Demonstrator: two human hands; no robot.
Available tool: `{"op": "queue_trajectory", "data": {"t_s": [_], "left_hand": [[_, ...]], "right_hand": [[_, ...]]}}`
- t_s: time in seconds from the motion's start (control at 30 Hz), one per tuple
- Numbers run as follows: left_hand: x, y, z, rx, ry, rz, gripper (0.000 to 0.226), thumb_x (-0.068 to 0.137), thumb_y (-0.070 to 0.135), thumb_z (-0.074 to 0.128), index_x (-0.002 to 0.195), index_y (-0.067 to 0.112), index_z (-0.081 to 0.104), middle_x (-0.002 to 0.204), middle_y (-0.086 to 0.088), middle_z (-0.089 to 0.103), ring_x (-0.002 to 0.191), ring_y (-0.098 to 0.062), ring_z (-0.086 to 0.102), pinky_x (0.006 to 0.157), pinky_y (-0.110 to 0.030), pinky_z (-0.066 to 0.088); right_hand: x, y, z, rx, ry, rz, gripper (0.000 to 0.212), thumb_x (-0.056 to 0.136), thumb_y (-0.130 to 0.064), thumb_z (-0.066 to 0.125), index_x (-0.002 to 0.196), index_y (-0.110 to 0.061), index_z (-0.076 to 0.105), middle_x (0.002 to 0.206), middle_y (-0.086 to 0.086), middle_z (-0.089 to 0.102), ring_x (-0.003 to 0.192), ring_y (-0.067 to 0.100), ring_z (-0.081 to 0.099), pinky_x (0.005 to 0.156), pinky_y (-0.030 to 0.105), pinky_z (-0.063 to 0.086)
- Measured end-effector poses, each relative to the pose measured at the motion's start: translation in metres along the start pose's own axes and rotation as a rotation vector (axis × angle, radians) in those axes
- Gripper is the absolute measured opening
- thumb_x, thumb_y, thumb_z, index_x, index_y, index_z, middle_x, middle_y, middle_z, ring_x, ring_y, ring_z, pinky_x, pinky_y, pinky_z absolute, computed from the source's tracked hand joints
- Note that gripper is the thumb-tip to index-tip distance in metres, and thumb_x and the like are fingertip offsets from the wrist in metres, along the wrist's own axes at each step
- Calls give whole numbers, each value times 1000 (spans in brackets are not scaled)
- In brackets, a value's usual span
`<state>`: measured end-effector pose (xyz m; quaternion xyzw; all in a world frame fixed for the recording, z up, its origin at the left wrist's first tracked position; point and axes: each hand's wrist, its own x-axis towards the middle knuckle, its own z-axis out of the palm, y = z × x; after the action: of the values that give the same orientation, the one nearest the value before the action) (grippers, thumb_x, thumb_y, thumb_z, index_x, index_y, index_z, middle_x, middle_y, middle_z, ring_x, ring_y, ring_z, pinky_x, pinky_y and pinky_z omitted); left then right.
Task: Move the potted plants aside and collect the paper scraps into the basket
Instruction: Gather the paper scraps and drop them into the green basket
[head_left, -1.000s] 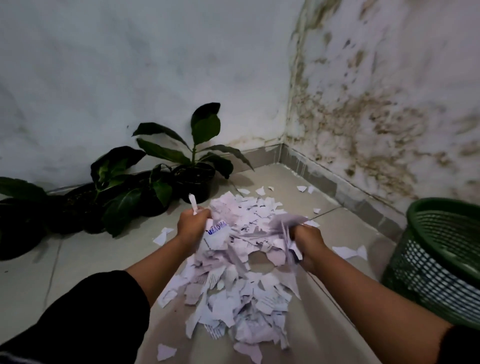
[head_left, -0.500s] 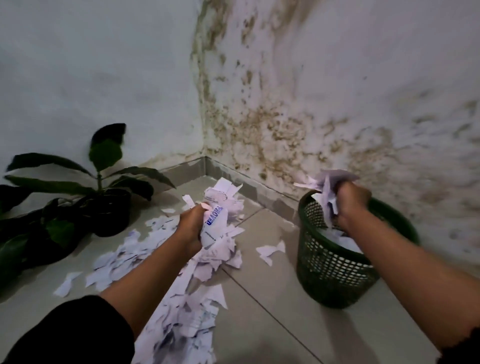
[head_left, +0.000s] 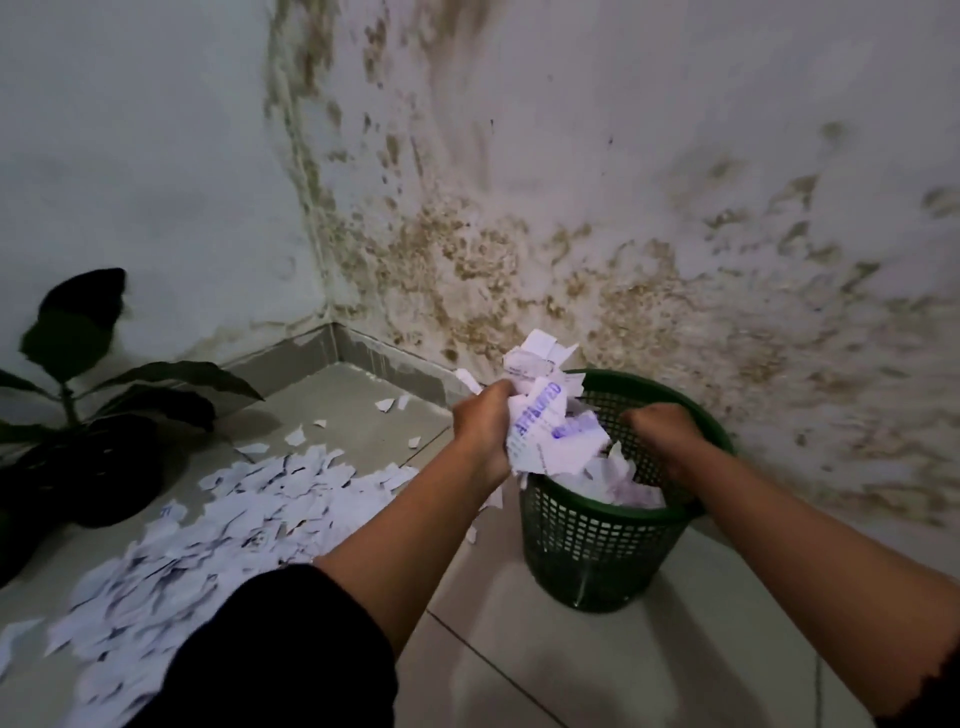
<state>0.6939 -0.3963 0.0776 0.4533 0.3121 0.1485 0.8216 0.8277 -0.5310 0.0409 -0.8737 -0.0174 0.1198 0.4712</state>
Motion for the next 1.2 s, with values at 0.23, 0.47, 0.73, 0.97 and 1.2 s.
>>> {"op": "queue_trajectory", "data": {"t_s": [0.23,0.47,0.73,0.97,1.2], "left_hand": [[11,-20,56,357,128,114,30,83,17,59,110,3,61,100,-17,68,79,-31,68,72,-41,58],[16,-27,52,942,-87,191,75,87,54,50,143,8,33,140,-13,47,117,-32,54,83,-34,51],[21,-46,41,1428,-232,370,85,85,39,60,148,15,9,152,-21,18,136,-41,31,112,-49,31],[15,-52,55,1412,-54,540,76,81,36,64,141,11,24,142,-21,32,128,-41,39,106,-53,36],[-11,-89,91,1494,-161,716,51,91,32,47,134,8,36,132,-18,45,121,-37,46,101,-48,41]], "right_hand": [[0,-5,-10,132,259,-68,26,95,-21,43,102,-4,61,106,19,64,75,25,51,63,28,39],[-2,2,6,-52,190,-358,24,92,-18,52,114,-13,57,102,7,62,83,23,58,69,29,42],[-31,10,14,-835,-683,-289,58,97,-30,49,148,-17,26,153,7,29,138,29,33,111,39,32],[-29,-2,-28,-668,-191,-495,21,79,-23,67,97,-16,75,103,7,72,93,24,65,84,35,54],[-33,64,-50,-87,694,-418,9,80,-7,54,83,-11,61,95,15,59,92,30,53,72,30,36]]}}
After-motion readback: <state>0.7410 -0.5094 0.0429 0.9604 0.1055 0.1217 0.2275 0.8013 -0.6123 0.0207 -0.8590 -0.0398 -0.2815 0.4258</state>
